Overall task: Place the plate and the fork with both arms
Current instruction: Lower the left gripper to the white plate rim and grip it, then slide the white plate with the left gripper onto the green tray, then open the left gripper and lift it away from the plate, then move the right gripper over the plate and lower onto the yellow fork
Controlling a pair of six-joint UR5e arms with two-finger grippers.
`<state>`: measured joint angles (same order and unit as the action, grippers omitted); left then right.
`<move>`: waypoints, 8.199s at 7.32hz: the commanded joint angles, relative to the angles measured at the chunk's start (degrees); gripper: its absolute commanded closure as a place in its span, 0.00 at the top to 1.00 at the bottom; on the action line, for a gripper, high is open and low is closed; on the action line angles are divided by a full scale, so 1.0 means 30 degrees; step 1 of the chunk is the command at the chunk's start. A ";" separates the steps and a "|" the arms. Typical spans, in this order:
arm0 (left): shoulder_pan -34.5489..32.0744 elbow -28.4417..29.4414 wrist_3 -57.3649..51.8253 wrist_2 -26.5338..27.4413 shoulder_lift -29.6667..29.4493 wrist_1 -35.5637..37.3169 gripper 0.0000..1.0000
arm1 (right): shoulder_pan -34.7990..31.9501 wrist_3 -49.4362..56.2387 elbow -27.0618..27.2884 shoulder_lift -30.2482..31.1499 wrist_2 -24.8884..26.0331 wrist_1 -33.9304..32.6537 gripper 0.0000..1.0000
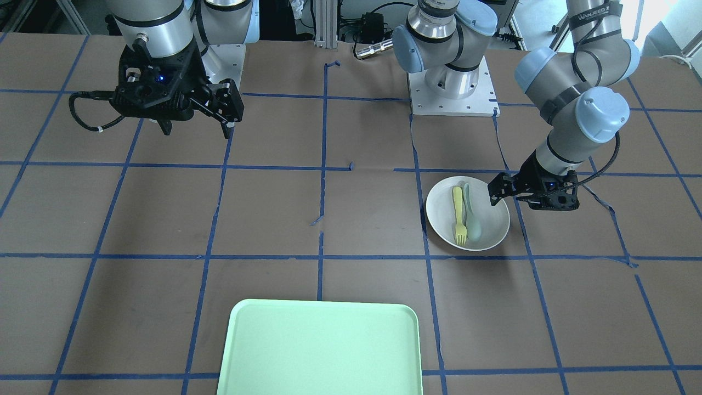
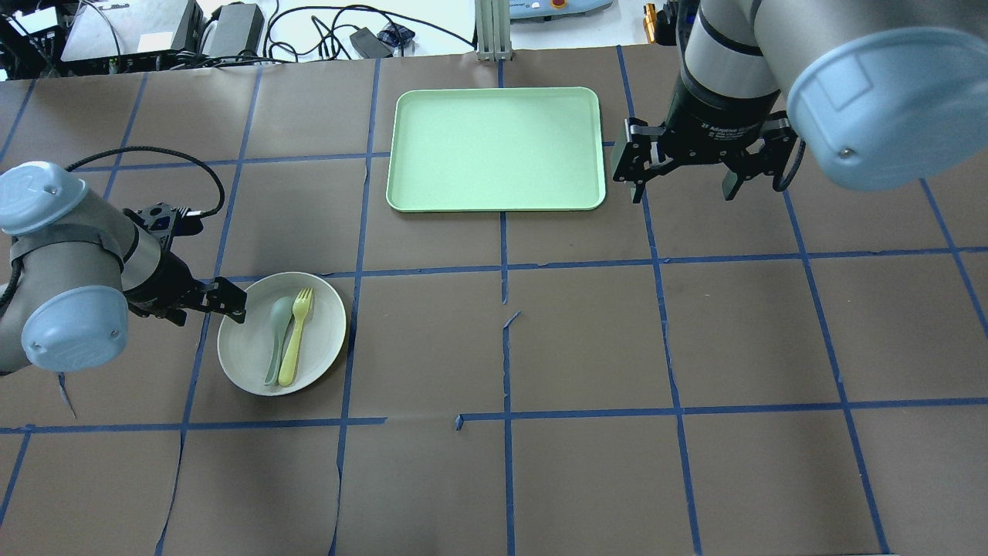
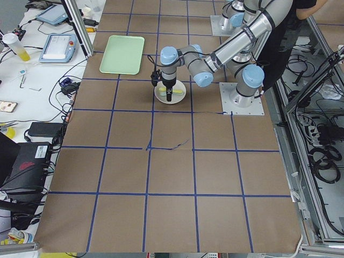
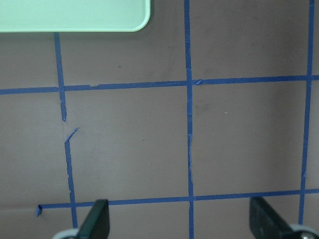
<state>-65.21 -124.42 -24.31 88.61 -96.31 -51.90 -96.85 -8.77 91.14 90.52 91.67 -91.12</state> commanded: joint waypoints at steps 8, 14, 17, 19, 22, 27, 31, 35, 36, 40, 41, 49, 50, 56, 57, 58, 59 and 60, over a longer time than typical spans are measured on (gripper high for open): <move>0.0615 0.0016 0.1247 -0.0093 -0.1532 0.1302 0.00 | 0.0000 0.0024 -0.0087 0.0002 0.0029 -0.0008 1.00; 0.0149 0.5607 0.1569 -0.4898 -0.2406 -0.3177 0.00 | 0.0000 -0.0005 -0.0058 0.0002 0.0029 0.0021 1.00; -0.2627 1.0282 0.3111 -0.5748 -0.5385 -0.4874 0.00 | 0.0000 -0.0005 -0.0058 0.0002 0.0029 0.0021 1.00; -0.4502 1.3567 0.5165 -0.6539 -0.8516 -0.4850 0.00 | 0.0000 -0.0005 0.0000 0.0002 0.0000 0.0021 1.00; -0.6703 1.8316 0.7273 -0.7211 -1.2126 -0.4909 0.00 | 0.0000 -0.0005 0.0030 0.0002 0.0000 0.0021 1.00; -0.8788 1.9970 0.7398 -0.7243 -1.4009 -0.4704 0.00 | -0.0029 -0.0005 0.0088 0.0002 0.0000 0.0050 1.00; -0.9053 2.0233 0.7926 -0.7272 -1.4625 -0.4035 0.00 | -0.0029 -0.0005 0.0088 0.0002 0.0000 0.0050 1.00; -0.8966 1.9884 0.7606 -0.8561 -1.3988 -0.3619 1.00 | -0.0029 -0.0005 0.0030 0.0002 0.0000 0.0050 1.00; -0.8646 1.9302 0.7604 -0.8387 -1.3024 -0.3881 1.00 | -0.0029 -0.0005 0.0059 0.0002 0.0000 0.0050 1.00; -0.7207 1.2192 0.7487 -0.3771 -0.5856 -0.4176 1.00 | -0.0029 -0.0034 0.0088 0.0002 0.0029 0.0079 1.00; -0.7323 1.1249 0.7574 -0.2741 -0.4010 -0.4350 1.00 | -0.0029 -0.0063 0.0088 0.0002 0.0029 0.0080 1.00; -0.8760 1.1827 0.9849 0.0376 0.2101 -1.3288 1.00 | -0.0205 0.0025 0.0205 0.0002 0.0496 -0.0559 1.00; -0.8760 1.1825 1.0150 0.0520 0.1929 -1.2852 1.00 | -0.0234 0.0024 0.0293 -0.0027 0.0614 -0.0710 1.00; -0.8760 1.1826 1.0358 0.0375 0.1546 -1.2907 1.00 | -0.2044 -0.0003 -0.5423 -0.9196 0.0410 -0.3612 1.00; -0.8760 1.1796 1.0387 0.0317 0.1575 -1.2936 1.00 | -0.2196 -0.0063 -0.7450 -1.1112 0.0352 -0.3728 1.00; -0.8789 1.1738 1.0416 0.0316 0.1662 -1.2994 1.00 | -0.2226 -0.0324 -0.8601 -1.3016 -0.0113 -0.5063 1.00; -0.8847 1.1563 1.0416 0.0374 0.1721 -1.2994 1.00 | -0.2227 -0.0588 -0.9773 -1.4544 -0.0147 -0.5831 0.99; -0.8993 1.1359 1.0416 0.0491 0.1751 -1.3023 1.00 | -0.2256 -0.0736 -1.1177 -1.5632 -0.0089 -0.5838 0.98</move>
<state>-91.81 -89.70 6.93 89.78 -91.21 -90.88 -103.50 -10.30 62.64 48.58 91.48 -107.38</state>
